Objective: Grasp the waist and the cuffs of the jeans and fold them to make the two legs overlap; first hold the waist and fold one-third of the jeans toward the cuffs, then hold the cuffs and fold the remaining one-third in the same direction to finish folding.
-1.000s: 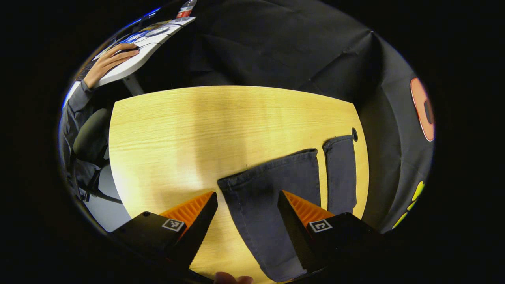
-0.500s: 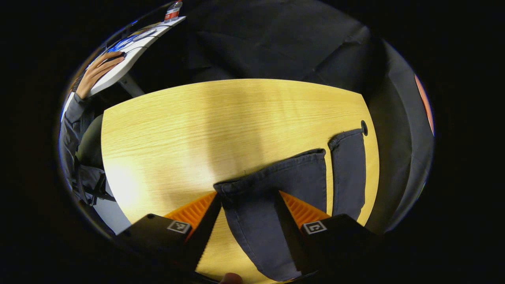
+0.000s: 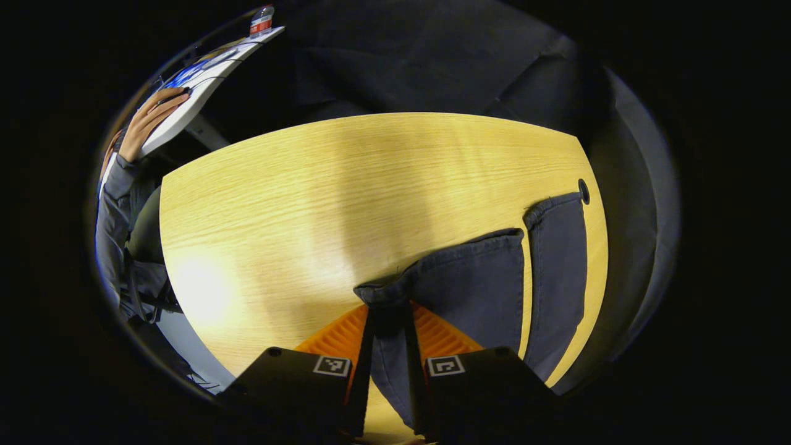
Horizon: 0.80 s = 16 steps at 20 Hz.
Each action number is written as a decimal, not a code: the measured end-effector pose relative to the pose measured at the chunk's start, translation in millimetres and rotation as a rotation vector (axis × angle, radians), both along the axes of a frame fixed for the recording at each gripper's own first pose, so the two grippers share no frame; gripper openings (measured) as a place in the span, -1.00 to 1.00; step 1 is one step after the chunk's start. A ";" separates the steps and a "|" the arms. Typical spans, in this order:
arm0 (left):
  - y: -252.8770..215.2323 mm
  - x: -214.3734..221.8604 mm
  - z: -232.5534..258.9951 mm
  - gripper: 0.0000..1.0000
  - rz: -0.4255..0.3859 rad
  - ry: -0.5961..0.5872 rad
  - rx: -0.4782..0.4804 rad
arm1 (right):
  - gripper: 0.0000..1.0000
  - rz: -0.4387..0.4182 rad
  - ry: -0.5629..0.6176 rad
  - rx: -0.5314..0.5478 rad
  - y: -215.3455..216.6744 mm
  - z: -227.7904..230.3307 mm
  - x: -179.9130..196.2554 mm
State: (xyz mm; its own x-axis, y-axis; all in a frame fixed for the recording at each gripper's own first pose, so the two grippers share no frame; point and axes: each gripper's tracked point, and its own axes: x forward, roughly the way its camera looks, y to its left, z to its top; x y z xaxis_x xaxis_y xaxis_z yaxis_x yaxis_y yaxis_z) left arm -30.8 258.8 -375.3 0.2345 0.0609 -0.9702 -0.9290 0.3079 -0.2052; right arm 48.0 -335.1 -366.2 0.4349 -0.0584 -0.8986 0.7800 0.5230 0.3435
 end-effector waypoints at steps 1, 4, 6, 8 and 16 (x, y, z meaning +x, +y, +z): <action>0.8 0.3 -1.0 -0.41 0.009 0.005 0.006 | 0.86 0.012 0.018 -0.024 -1.9 -2.4 2.7; 1.1 0.2 -3.0 -0.66 -0.012 0.028 0.019 | 0.80 0.036 0.142 -0.135 -8.6 -13.9 -10.2; 0.6 1.2 -3.7 -0.73 -0.012 0.025 0.024 | 0.20 0.042 0.186 -0.208 -12.5 -15.9 -12.4; 0.1 3.0 -3.7 -0.82 0.011 0.013 0.025 | -0.03 0.055 0.181 -0.221 -8.9 -16.2 -10.0; -11.7 8.4 7.0 -1.00 0.094 -0.097 -0.087 | -0.87 -0.076 0.077 -0.003 -6.6 -1.9 -5.8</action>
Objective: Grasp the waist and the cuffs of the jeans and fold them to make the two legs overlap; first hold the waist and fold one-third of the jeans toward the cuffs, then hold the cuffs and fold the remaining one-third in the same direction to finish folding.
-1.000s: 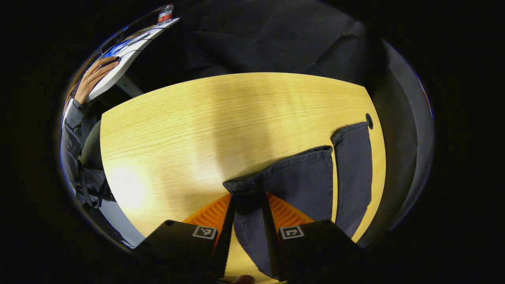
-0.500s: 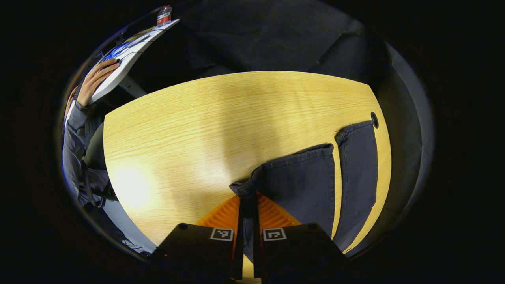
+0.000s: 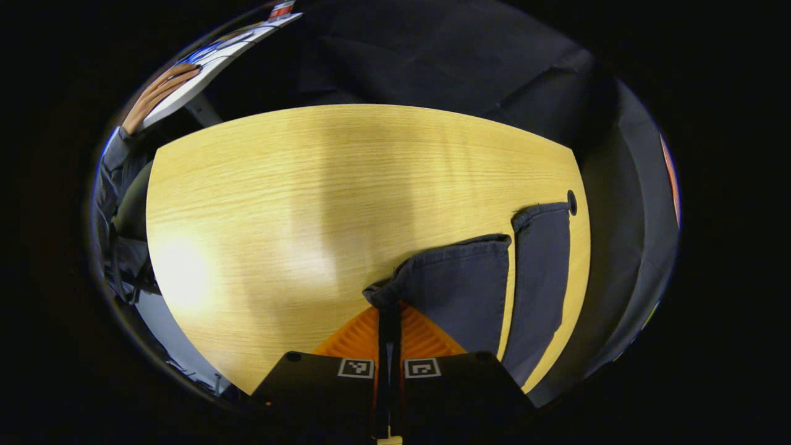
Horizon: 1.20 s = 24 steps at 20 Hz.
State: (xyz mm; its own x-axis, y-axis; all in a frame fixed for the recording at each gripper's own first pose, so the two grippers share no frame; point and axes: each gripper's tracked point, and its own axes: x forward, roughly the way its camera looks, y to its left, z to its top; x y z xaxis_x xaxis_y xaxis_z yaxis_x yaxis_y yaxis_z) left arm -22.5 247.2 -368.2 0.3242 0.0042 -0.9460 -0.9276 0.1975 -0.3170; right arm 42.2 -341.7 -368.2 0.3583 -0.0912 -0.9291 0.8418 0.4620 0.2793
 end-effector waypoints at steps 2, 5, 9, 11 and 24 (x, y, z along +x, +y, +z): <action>1.9 -2.2 8.4 -0.92 0.025 -0.022 -0.018 | -0.94 -0.041 -0.037 0.051 2.7 5.4 1.1; 0.5 2.9 27.0 -0.92 0.068 -0.074 -0.061 | -1.00 -0.069 -0.098 0.115 8.0 21.9 4.4; -6.5 11.1 60.0 -0.94 0.168 -0.117 -0.133 | -0.95 -0.138 -0.208 0.234 15.2 59.7 16.3; -2.2 13.6 69.7 -0.93 0.207 -0.092 -0.144 | -0.94 -0.176 -0.247 0.287 18.2 77.6 24.2; 14.9 156.7 123.9 -0.94 0.302 -0.055 -0.237 | -0.95 -0.292 -0.330 0.439 13.6 135.9 164.5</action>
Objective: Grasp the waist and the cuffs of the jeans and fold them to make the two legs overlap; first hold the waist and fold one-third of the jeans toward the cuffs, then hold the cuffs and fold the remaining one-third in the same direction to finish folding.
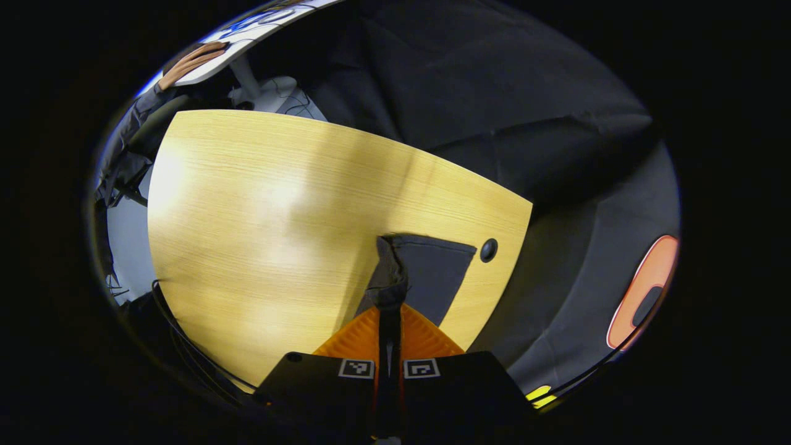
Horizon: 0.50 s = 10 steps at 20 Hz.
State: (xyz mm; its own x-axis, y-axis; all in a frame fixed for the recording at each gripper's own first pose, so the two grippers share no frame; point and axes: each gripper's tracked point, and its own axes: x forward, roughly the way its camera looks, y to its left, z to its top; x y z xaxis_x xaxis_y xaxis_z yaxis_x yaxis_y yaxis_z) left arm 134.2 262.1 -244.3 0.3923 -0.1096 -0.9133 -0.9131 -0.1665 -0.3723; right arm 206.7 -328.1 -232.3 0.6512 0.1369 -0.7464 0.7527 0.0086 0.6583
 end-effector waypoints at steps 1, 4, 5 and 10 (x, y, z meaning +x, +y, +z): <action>-0.7 13.8 -0.1 -0.94 -0.012 0.002 0.006 | -0.95 0.004 0.000 -0.004 1.4 -0.7 12.3; -3.5 54.9 -2.5 -0.93 -0.041 0.010 0.015 | -0.95 0.015 0.016 -0.008 6.3 -5.3 44.6; -3.9 67.0 -4.5 -0.93 -0.052 0.016 0.017 | -0.95 0.019 0.023 -0.014 6.6 -7.0 53.2; -7.2 132.0 -44.5 -0.93 -0.123 0.063 0.018 | -0.94 0.030 0.075 -0.029 8.3 -42.4 101.9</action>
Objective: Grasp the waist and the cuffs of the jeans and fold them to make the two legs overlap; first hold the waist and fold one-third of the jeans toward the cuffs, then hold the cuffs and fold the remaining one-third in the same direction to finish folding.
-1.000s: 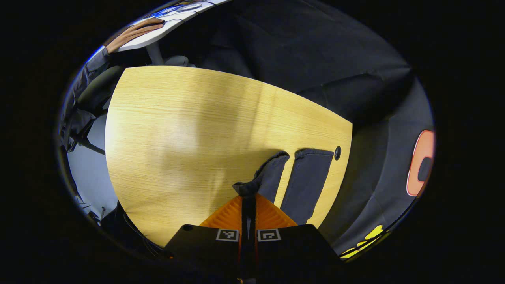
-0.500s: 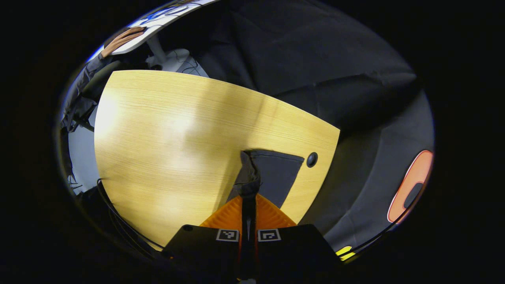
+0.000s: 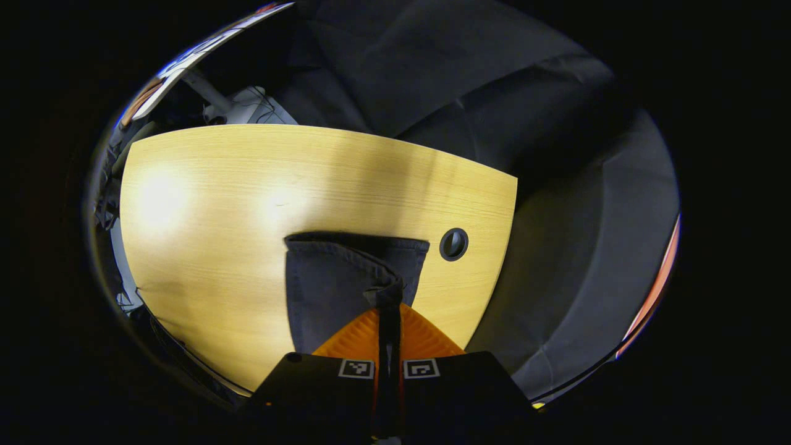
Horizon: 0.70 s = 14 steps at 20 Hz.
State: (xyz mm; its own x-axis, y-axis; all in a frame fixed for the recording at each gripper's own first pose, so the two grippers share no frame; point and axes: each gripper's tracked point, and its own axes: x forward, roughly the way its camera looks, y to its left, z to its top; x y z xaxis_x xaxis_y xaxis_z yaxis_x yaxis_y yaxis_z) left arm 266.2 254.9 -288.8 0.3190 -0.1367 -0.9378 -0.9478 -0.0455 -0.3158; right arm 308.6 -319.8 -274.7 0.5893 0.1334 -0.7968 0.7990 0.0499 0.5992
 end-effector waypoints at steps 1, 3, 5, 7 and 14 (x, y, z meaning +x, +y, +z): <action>-0.3 11.5 -9.5 -0.93 -0.030 0.016 0.009 | -0.96 -0.001 0.015 -0.004 -0.5 -10.0 5.7; -2.6 32.1 -32.0 -0.94 -0.100 0.040 0.028 | -0.95 0.005 0.056 -0.023 -2.6 -34.5 12.5; -3.8 39.9 -55.2 -0.92 -0.142 0.087 0.032 | -0.95 0.014 0.081 -0.029 0.2 -53.7 18.3; 0.3 46.2 -71.9 -0.86 -0.167 0.119 0.018 | -0.96 0.027 0.085 -0.039 -2.2 -62.7 25.6; 17.6 65.0 -40.2 -0.18 -0.467 0.257 0.086 | -0.68 0.100 0.079 -0.106 -0.1 -64.0 29.9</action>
State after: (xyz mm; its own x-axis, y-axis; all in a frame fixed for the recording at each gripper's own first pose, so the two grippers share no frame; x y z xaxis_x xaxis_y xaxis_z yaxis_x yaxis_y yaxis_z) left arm 331.2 272.5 -329.1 0.0011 -0.1285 -0.9917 -0.9083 0.4147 -0.0547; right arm 338.6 -319.9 -338.7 0.5125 0.1006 -0.8528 0.8312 0.1909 0.5221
